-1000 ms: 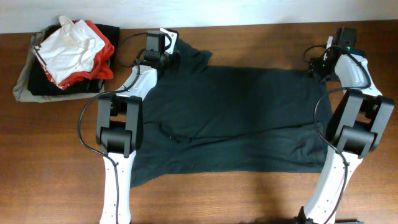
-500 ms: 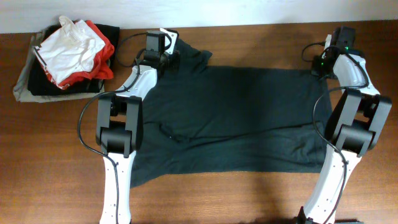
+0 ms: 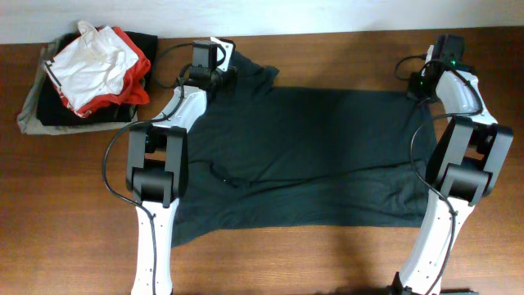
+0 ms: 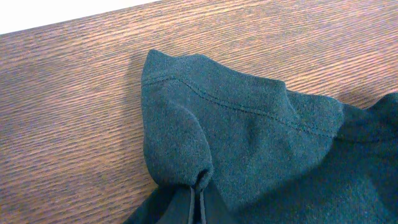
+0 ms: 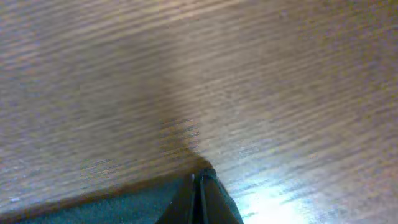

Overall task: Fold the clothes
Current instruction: 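Move both grippers to the shirt's top corners and grasp them, then fold the top edge down toward the hem with both grippers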

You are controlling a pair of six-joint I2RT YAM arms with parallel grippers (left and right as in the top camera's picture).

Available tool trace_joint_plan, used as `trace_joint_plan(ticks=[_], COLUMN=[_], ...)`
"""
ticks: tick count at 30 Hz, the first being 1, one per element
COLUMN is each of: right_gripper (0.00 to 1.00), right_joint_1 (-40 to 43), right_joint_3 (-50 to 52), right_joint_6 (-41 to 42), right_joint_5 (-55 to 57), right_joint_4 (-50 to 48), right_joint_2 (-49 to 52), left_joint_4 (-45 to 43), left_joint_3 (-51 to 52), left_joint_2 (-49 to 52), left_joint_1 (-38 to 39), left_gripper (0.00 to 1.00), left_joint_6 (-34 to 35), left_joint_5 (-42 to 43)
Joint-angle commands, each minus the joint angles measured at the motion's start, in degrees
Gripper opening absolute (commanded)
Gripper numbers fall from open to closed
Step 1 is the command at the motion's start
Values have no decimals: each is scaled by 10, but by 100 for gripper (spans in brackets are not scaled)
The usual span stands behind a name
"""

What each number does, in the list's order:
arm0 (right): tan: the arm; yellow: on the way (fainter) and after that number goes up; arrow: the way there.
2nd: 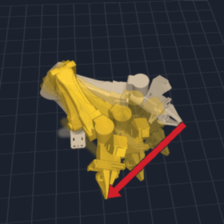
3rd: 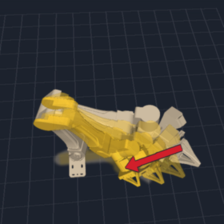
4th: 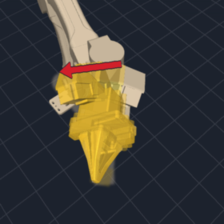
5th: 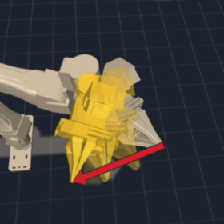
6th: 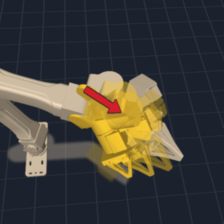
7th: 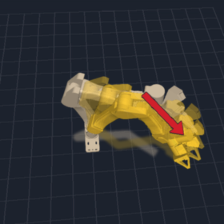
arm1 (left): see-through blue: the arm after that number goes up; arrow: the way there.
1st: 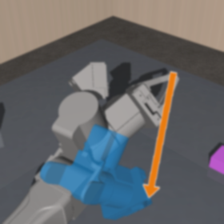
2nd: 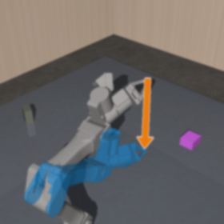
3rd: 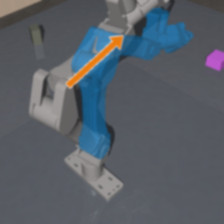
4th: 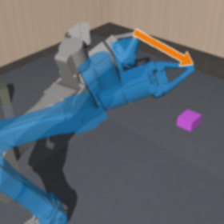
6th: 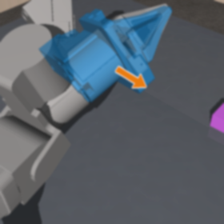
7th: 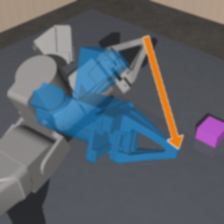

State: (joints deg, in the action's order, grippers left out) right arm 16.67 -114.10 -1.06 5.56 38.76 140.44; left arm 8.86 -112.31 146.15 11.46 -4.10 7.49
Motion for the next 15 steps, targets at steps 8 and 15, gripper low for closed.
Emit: trace_joint_plan(ticks=[8, 15], right_gripper=[4, 4], right_joint_1=[3, 3], right_joint_3=[2, 2], right_joint_6=[157, 237], right_joint_5=[45, 32], right_joint_4=[86, 190], right_joint_2=[-38, -106], left_joint_4=[107, 219], left_joint_3=[1, 1], left_joint_2=[-92, -173], left_joint_1=[0, -1], left_gripper=[0, 0], left_joint_6=[-7, -7], left_joint_5=[2, 0])
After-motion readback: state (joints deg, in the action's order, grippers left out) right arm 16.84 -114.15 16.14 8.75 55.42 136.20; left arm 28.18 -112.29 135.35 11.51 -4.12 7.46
